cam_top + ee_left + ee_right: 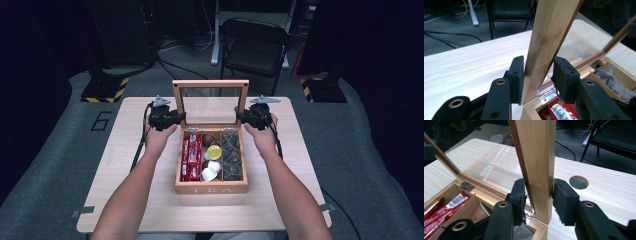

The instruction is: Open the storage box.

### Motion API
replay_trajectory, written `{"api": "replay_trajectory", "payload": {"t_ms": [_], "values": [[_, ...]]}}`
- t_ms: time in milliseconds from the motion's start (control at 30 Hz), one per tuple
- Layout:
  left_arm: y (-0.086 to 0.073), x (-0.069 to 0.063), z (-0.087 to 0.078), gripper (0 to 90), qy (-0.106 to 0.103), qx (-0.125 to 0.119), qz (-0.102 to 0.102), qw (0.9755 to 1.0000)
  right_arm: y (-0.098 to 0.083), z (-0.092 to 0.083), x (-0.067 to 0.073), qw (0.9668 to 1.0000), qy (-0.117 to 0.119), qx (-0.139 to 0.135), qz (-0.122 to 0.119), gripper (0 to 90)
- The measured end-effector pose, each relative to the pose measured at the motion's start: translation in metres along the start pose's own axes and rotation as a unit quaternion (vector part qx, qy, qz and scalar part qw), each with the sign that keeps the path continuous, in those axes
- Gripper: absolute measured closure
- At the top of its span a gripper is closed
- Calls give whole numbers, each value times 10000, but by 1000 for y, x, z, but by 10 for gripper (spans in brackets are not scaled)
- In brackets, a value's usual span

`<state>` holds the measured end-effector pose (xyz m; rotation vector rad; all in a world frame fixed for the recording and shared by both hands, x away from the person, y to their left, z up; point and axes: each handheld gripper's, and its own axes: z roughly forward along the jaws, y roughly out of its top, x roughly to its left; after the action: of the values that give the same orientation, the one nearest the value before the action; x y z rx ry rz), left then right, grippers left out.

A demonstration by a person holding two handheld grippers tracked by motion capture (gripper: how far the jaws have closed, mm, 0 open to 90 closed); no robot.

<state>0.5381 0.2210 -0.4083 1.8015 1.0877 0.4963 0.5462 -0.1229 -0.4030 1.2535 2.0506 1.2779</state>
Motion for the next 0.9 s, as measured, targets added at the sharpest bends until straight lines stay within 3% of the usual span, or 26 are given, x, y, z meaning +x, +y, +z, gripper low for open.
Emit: {"api": "replay_trajectory", "payload": {"t_ms": [33,100,167,400,900], "values": [[0,1,1,630,2,35,70,10000,0,1,0,10000,5,4,-3,618],[-1,-1,1,629,19,11,-83,10000,-1,2,0,10000,17,63,22,606],[0,0,1,631,50,37,18,10000,-2,4,1,9999,-13,102,-7,605],[-1,0,3,633,68,4,-95,9999,-7,9,-3,9998,-3,207,45,625],[-1,1,4,642,124,49,-9,9999,-5,12,-3,9997,-55,246,24,640]]}}
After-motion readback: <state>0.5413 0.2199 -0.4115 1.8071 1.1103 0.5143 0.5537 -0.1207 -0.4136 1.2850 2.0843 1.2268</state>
